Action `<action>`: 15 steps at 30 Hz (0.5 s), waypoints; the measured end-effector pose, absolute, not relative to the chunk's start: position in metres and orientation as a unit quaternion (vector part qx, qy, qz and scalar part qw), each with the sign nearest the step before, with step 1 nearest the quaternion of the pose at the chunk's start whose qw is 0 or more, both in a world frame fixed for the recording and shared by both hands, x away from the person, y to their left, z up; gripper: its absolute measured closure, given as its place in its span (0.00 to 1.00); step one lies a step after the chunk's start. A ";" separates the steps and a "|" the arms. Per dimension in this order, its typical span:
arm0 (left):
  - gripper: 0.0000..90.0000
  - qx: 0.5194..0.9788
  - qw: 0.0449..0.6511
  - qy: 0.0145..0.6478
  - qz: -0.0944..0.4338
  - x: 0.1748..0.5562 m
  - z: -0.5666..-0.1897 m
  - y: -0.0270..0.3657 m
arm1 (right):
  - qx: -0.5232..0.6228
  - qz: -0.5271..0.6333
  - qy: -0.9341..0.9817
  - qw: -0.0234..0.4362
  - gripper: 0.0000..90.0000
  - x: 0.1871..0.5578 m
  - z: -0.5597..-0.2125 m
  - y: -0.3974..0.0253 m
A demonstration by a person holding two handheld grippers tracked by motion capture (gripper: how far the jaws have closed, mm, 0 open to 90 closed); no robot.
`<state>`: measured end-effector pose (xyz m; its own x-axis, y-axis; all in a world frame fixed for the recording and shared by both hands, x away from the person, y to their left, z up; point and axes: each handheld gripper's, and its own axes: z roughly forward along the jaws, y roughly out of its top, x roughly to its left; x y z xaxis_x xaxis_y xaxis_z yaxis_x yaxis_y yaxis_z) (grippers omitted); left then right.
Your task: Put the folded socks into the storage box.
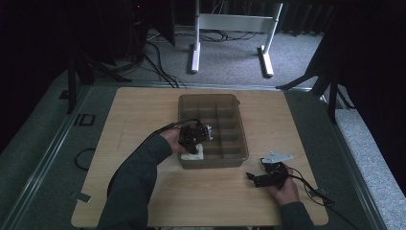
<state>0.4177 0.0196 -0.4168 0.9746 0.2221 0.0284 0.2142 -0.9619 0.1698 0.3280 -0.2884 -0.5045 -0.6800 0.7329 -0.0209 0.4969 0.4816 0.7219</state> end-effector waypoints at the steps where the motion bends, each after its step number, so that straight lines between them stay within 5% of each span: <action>1: 1.00 0.990 0.083 0.110 0.024 0.418 -0.417 0.020 | 0.364 0.356 0.845 0.166 0.14 0.328 -0.504 -0.288; 15: 1.00 0.990 0.082 0.111 0.025 0.416 -0.420 0.019 | 0.364 0.356 0.844 0.166 0.14 0.328 -0.504 -0.288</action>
<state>0.4157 0.0192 -0.4201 0.9740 0.2244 0.0307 0.2163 -0.9618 0.1678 0.3279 -0.2884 -0.5045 -0.6797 0.7332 -0.0202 0.4975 0.4811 0.7219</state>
